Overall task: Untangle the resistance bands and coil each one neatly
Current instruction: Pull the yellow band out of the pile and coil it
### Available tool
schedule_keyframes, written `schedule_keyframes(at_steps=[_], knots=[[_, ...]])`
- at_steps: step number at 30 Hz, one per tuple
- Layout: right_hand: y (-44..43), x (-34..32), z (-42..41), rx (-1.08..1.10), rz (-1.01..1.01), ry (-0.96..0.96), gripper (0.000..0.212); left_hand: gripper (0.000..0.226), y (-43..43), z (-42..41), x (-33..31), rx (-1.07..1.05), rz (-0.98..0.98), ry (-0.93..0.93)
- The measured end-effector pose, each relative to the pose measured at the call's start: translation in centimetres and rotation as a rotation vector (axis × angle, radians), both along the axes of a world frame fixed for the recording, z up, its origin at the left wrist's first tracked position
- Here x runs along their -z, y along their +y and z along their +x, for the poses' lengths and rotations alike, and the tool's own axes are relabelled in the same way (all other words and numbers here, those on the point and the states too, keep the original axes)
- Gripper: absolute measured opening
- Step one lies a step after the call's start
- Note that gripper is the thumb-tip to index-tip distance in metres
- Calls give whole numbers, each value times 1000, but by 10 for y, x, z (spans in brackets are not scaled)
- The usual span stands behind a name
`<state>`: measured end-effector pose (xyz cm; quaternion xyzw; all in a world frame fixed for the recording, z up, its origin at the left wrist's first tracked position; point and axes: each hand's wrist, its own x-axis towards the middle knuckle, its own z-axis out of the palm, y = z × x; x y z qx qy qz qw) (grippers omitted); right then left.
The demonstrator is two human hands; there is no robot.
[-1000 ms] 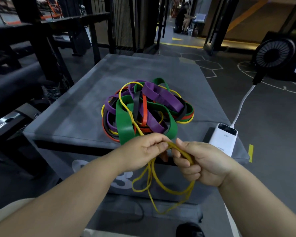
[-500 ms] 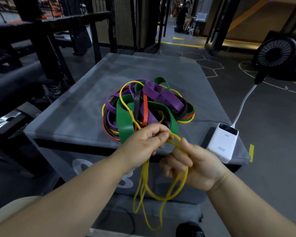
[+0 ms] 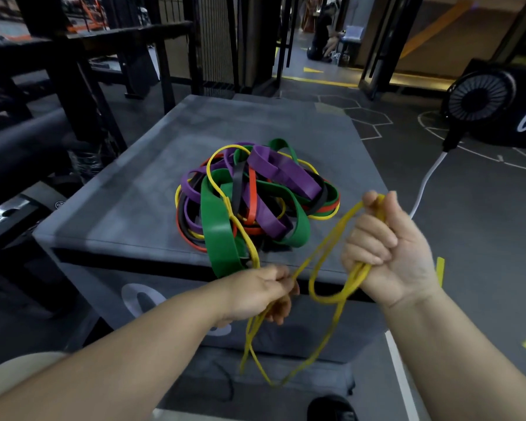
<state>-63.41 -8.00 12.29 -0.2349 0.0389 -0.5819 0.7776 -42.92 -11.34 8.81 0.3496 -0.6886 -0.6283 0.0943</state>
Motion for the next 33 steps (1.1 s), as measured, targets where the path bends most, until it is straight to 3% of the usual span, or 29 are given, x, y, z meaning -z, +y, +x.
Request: schedule_keyframes(at_steps=[3, 6, 10, 15, 22, 27, 33], knots=[[3, -14, -6, 333, 115, 53, 20, 4, 6, -4, 13, 54, -34, -109], [5, -26, -11, 566, 173, 84, 24, 10, 10, -6, 24, 113, -99, -277], [4, -30, -16, 632, 159, 111, 28, 9, 12, -4, 26, 282, -324, -570], [4, -28, -6, 718, 261, 295, 34, 16, 17, -9, 10, 330, -563, -631], [7, -23, 19, 696, 299, 591, 35, 14, 32, -12, -14, 301, -711, -503], [5, -3, 37, 523, 267, 742, 13, 19, 26, -9, -18, 226, -754, -260], [9, 18, 49, 535, 133, 1337, 10, 23, 13, -4, -15, 64, -717, -118]])
